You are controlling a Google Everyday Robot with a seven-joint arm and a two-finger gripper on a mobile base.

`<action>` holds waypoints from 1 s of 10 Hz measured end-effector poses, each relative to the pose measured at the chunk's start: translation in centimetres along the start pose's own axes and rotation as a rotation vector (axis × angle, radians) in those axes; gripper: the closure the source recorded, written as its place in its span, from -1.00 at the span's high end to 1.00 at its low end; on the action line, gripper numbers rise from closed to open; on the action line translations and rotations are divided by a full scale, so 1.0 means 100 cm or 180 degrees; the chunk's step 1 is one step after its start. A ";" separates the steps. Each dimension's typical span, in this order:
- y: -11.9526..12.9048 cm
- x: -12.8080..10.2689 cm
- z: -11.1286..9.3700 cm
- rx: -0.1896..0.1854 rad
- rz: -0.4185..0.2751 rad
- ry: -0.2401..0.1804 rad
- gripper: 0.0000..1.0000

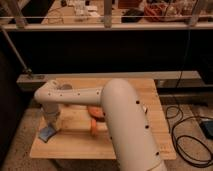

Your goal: Wipe the white sponge on the table

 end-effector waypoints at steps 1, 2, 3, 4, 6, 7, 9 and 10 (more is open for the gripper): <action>0.007 -0.012 0.004 -0.0029 -0.0048 -0.0016 0.04; 0.014 -0.023 0.008 -0.0062 -0.0079 -0.0035 0.04; 0.026 -0.031 0.013 -0.0102 -0.0095 -0.0048 0.04; 0.034 -0.034 0.016 -0.0130 -0.0081 -0.0044 0.04; 0.056 -0.031 0.019 -0.0168 0.0017 -0.0006 0.04; 0.068 -0.026 0.017 -0.0180 0.0097 0.0025 0.04; 0.086 -0.014 0.013 -0.0197 0.0279 0.0072 -0.11; 0.090 -0.008 0.010 -0.0192 0.0324 0.0050 -0.28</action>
